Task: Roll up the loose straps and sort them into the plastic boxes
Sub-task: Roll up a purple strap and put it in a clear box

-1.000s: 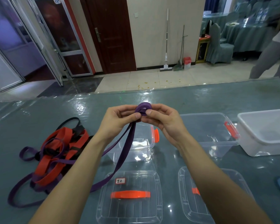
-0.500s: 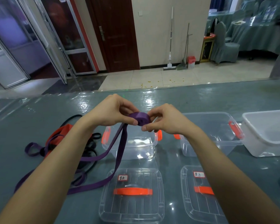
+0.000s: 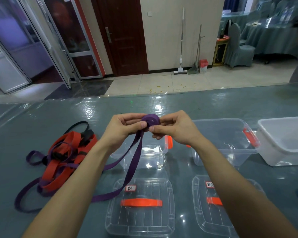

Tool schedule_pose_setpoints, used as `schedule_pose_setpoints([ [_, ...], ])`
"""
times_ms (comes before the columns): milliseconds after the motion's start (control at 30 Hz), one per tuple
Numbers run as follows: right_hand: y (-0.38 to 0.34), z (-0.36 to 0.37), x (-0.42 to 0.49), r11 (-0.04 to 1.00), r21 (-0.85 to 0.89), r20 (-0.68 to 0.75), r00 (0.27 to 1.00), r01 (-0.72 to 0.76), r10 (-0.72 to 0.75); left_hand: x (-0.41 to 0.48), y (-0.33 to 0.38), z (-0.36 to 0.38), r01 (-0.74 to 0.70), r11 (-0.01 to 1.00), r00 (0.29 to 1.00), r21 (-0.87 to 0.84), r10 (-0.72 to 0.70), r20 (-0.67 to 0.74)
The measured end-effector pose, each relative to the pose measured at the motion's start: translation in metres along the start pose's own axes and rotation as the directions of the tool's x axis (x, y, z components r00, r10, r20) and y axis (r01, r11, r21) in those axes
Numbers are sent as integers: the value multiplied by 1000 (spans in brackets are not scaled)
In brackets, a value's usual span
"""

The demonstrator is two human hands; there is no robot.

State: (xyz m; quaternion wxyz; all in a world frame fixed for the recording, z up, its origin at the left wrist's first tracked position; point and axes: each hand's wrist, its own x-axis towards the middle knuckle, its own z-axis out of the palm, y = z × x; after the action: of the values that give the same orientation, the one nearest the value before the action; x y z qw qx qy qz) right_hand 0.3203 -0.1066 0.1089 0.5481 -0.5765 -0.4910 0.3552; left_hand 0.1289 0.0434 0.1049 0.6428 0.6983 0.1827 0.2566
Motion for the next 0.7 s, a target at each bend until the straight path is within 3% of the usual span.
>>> schedule_pose_setpoints([
  [100,-8,-5,0,978,-199,63,995,-61,75,-3,1,-4,-21,987,1000,158,20,8],
  [200,-18,-11,3,950,-311,56,997,-27,47,3,21,-9,-72,892,994,445,28,104],
  [333,-21,-10,9,942,-337,120,992,9,34,15,52,-11,-100,768,986,633,-9,167],
  [400,-16,-9,9,978,-204,44,998,43,-35,15,55,-12,-122,807,990,578,61,124],
  [500,-6,-4,7,990,95,-90,991,108,-99,10,40,-4,-168,936,982,309,186,-30],
  [567,-1,2,8,975,168,-143,982,148,-125,6,26,4,-189,967,969,169,211,-127],
  [700,-1,10,10,946,258,-206,968,194,-142,-1,10,7,-170,985,971,-11,165,-174],
])
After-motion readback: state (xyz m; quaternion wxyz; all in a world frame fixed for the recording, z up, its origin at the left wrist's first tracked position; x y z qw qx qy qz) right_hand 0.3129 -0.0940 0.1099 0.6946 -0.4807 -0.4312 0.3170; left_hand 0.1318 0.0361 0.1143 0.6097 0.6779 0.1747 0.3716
